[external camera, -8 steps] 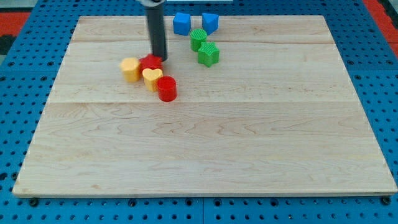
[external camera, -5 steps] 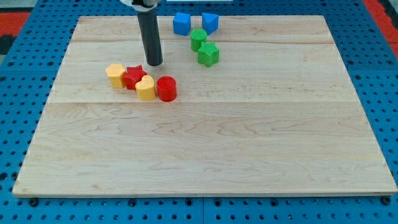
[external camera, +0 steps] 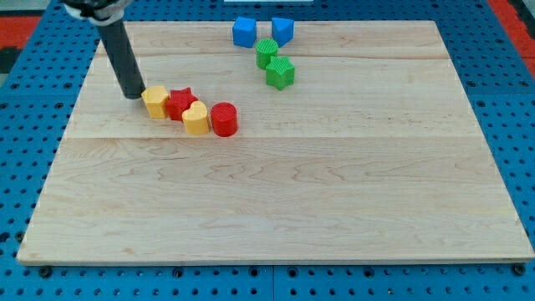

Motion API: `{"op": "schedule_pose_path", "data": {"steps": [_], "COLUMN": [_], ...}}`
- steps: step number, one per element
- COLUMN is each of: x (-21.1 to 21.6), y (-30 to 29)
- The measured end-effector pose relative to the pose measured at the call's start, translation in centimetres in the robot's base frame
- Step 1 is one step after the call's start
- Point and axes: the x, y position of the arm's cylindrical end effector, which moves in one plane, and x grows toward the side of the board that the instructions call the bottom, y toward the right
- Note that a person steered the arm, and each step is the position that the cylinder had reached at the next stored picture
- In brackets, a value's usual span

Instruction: Push the yellow blocks into the red blocks

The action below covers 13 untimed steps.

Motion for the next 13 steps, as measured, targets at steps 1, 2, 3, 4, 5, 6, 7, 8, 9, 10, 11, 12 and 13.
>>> {"op": "schedule_pose_path", "data": {"steps": [1,2,3,4,5,6,7,8,9,10,11,12,13], "x": [2.2,1.9,-3.0,-2.0,2.9,2.8,-1.4,-3.7,-0.7,-0.5,-1.8,1.3,2.2], "y": [1.0,4.5,-1.6,3.2,5.4,7.8,2.6,10.2,12.2,12.1,4.9,3.5,8.2]}}
